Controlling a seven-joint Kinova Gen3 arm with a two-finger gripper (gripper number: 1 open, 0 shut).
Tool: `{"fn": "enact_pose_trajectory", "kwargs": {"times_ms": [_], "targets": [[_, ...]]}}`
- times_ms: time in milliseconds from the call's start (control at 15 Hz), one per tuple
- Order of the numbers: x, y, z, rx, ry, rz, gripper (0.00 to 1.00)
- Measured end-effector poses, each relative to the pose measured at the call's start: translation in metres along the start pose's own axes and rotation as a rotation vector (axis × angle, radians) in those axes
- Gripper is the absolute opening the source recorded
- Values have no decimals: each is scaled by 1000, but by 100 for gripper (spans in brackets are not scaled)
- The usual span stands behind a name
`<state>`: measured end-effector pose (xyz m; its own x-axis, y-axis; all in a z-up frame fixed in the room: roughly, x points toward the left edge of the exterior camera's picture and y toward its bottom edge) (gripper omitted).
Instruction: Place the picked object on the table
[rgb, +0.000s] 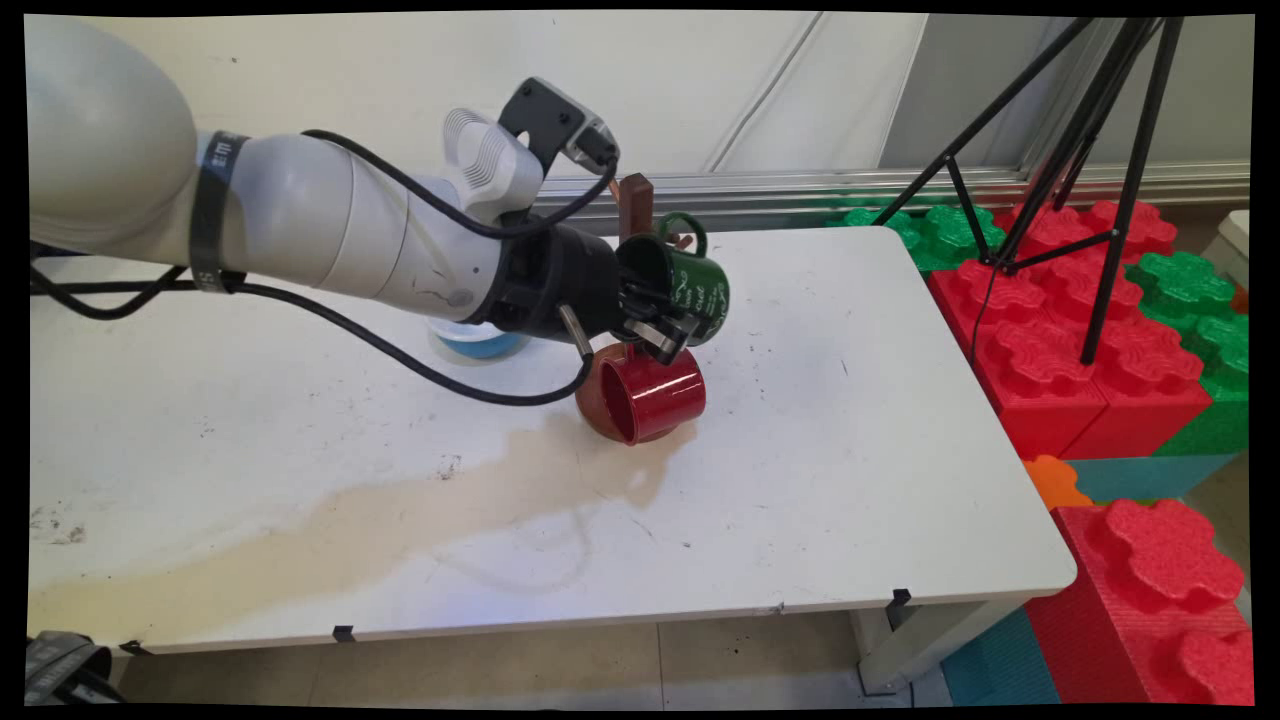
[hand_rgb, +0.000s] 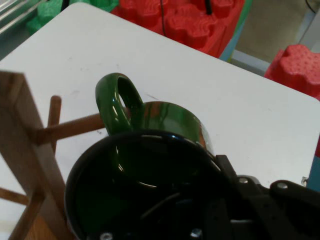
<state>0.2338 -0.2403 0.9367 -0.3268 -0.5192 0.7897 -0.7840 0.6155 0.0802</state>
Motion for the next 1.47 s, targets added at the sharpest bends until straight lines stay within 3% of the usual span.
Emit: {"fn": "enact_pose_trajectory", "kwargs": {"times_ms": [400, 800, 1133, 1467], "targets": [[2, 9, -5, -38, -18, 83, 0], [-16, 23, -31, -102, -128, 174, 0], [-29, 16, -57, -98, -225, 227, 0], [-41, -9, -77, -66, -338, 273, 0]]}}
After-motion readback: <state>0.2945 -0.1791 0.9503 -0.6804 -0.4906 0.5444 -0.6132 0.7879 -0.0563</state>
